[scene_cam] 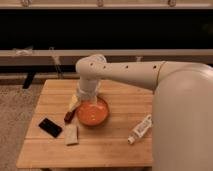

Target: Stand the bottle upright

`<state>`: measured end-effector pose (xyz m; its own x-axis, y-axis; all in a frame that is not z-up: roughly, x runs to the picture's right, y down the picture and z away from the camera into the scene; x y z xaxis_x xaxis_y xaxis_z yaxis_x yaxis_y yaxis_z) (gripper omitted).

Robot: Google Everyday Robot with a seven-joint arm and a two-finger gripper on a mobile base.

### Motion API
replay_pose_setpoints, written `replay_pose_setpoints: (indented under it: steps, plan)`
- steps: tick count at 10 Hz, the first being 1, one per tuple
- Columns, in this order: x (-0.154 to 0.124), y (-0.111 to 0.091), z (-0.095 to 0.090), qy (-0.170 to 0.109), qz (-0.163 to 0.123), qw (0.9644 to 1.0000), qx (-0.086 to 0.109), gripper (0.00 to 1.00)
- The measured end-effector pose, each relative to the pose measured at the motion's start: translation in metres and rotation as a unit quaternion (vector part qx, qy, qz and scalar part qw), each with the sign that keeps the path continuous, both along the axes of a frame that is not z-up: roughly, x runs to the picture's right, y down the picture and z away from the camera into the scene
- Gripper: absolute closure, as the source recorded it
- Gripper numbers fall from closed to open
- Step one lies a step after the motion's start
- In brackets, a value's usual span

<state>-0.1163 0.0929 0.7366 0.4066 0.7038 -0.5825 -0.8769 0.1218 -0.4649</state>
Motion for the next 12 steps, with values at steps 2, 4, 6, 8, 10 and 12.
replay_pose_setpoints:
  steps: [2, 4, 6, 8, 10, 12]
  plan:
    - [0.000, 0.000, 0.000, 0.000, 0.000, 1.0000, 0.000, 0.20]
    - [0.000, 0.000, 0.000, 0.000, 0.000, 1.0000, 0.000, 0.20]
    - [0.000, 0.000, 0.000, 0.000, 0.000, 1.0000, 0.000, 0.20]
    - [-0.001, -0.001, 0.000, -0.002, -0.002, 1.0000, 0.001, 0.20]
    - [0.002, 0.009, 0.003, -0.017, -0.058, 0.9982, 0.005, 0.20]
    - [0.020, 0.024, 0.005, -0.028, -0.106, 0.9938, 0.019, 0.20]
